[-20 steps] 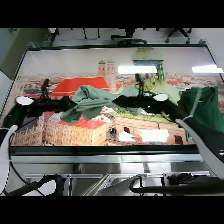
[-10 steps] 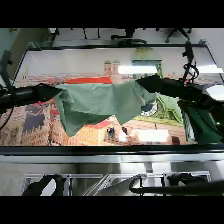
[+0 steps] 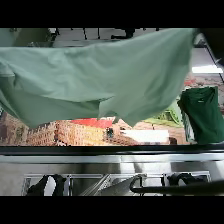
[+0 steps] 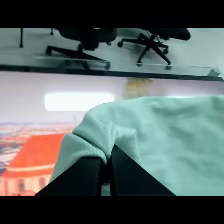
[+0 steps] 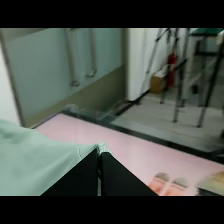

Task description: Fold the shirts.

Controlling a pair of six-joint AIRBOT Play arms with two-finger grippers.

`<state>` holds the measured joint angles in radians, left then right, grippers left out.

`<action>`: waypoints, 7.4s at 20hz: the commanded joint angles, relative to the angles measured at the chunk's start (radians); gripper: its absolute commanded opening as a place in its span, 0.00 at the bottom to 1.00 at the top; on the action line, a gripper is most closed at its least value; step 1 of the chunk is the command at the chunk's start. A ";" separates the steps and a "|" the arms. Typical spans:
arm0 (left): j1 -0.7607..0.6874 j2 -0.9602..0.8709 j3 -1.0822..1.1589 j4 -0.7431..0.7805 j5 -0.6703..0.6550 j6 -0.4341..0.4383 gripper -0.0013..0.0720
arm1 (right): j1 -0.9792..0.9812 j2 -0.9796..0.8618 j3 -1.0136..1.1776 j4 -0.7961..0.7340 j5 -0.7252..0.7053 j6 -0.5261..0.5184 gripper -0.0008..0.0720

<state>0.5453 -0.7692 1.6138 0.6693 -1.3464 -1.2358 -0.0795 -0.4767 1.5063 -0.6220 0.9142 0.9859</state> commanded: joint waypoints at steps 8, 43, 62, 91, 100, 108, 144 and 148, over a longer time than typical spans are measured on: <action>-0.223 -0.511 -0.069 0.098 -0.064 0.078 0.04 | -0.067 -0.496 -0.097 -0.140 0.135 0.084 0.04; -0.062 -0.706 -0.865 0.175 0.151 0.081 0.83 | -0.230 -0.776 -0.505 -0.290 0.257 0.136 0.66; -0.171 -0.539 -0.399 0.034 -0.098 0.088 0.04 | -0.190 -0.592 -0.251 0.092 0.435 -0.009 0.04; -0.293 -0.924 0.020 0.090 0.129 0.113 0.04 | -0.227 -0.911 -0.077 0.241 0.057 -0.228 0.04; -0.285 -1.231 0.177 0.119 0.129 0.107 0.04 | -0.212 -1.099 -0.043 0.109 0.017 -0.226 0.04; -0.298 -1.260 0.185 0.149 0.066 0.068 0.04 | -0.205 -1.125 -0.043 0.106 0.010 -0.224 0.04; -0.087 -0.671 -0.821 0.204 0.186 0.104 0.67 | -0.295 -0.440 -1.005 -0.139 0.194 0.210 0.69; -0.045 -0.671 -0.705 0.229 0.076 0.109 0.67 | -0.158 -0.513 -1.005 -0.015 0.132 0.153 0.69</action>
<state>0.4782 -1.4414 0.8501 0.8986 -1.1934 -1.1309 -0.3260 -0.9428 0.5110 -0.7113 1.1233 1.1812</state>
